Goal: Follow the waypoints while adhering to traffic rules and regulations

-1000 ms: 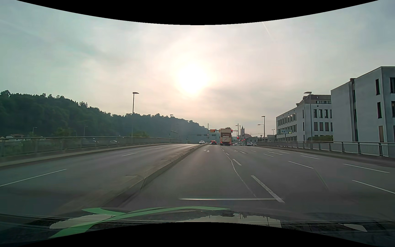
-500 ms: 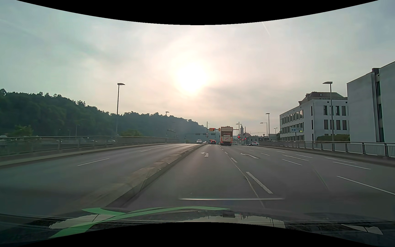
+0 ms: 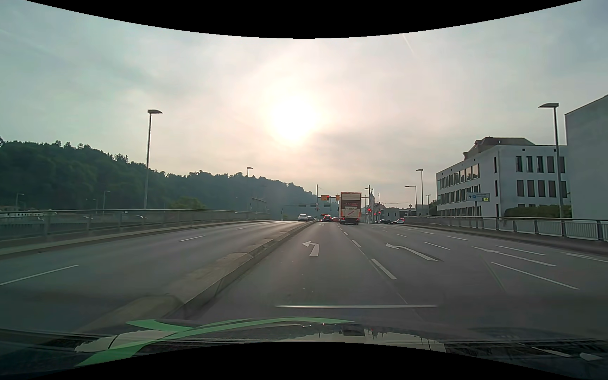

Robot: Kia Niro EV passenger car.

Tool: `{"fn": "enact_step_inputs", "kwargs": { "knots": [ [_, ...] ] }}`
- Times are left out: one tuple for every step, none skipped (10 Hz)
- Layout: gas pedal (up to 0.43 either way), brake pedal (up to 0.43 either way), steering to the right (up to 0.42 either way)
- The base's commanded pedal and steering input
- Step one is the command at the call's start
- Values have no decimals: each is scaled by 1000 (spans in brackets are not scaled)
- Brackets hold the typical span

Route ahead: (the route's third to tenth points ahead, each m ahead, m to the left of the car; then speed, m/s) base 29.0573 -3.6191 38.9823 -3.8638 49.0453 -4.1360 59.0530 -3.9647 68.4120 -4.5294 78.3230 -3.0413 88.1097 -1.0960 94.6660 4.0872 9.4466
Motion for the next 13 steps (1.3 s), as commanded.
{"fn": "enact_step_inputs", "kwargs": {
  "knots": [
    [98, 0, 3],
    [87, 0, 3],
    [87, 0, 2],
    [87, 0, 2],
    [87, 0, 1],
    [67, 0, 1],
    [67, 0, 0],
    [67, 0, 1],
    [59, 0, 0],
    [20, 0, 0],
    [0, 0, 2],
    [0, 0, 2],
    [0, 0, 3]
  ]
}}
